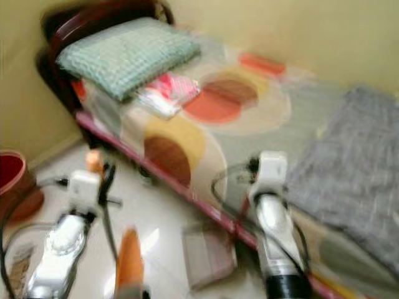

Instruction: Sweep floor

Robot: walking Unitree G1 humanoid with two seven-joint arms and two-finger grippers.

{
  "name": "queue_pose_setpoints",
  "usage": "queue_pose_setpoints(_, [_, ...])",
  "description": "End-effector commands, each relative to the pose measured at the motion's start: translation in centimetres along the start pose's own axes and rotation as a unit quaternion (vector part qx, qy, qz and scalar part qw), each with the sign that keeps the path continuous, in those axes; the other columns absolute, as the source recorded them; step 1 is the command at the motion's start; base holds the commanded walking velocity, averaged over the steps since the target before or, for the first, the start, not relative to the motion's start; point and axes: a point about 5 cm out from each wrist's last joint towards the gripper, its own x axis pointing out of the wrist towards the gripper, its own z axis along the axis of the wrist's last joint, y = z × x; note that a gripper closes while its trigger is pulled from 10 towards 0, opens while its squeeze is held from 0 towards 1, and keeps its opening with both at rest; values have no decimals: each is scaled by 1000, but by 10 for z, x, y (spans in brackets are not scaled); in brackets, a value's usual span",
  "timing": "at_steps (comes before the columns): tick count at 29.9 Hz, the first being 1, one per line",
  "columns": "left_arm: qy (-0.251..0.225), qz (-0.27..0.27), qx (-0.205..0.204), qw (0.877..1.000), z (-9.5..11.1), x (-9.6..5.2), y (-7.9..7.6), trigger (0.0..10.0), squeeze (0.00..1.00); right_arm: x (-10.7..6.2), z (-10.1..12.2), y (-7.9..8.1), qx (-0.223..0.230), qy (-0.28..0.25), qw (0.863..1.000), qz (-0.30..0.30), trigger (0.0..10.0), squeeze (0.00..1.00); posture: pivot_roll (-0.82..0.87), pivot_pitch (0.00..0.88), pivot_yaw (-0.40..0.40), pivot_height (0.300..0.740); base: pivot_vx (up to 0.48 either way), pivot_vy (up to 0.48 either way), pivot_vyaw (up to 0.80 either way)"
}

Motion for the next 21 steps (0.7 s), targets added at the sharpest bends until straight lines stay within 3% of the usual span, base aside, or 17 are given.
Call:
queue_pose_setpoints(1, [-7, 13, -9, 1000, 6, -2, -2, 10000, 0, 1, 7, -14, 0, -20, 999, -27, 10000, 0, -38, 0, -3, 740, 0, 0, 800])
queue_pose_setpoints(5, [13, 84, -60, 995, -2, -4, 8, 10000, 0, 0, 5, -21, -2, -18, 999, -41, 10000, 0, -45, 0, 1, 740, 0, 0, 800])
queue_pose_setpoints(13, [15, 40, -57, 997, 1, 11, -4, 10000, 0, 5, 10, -15, -3, -26, 999, -34, 10000, 0, -70, 0, 21, 740, 0, 0, 800])
queue_pose_setpoints(21, [36, 56, -60, 996, -8, 7, 3, 10000, 0, -7, -1, -24, -2, -15, 999, -44, 10000, 0, -76, 0, 13, 740, 0, 0, 800])
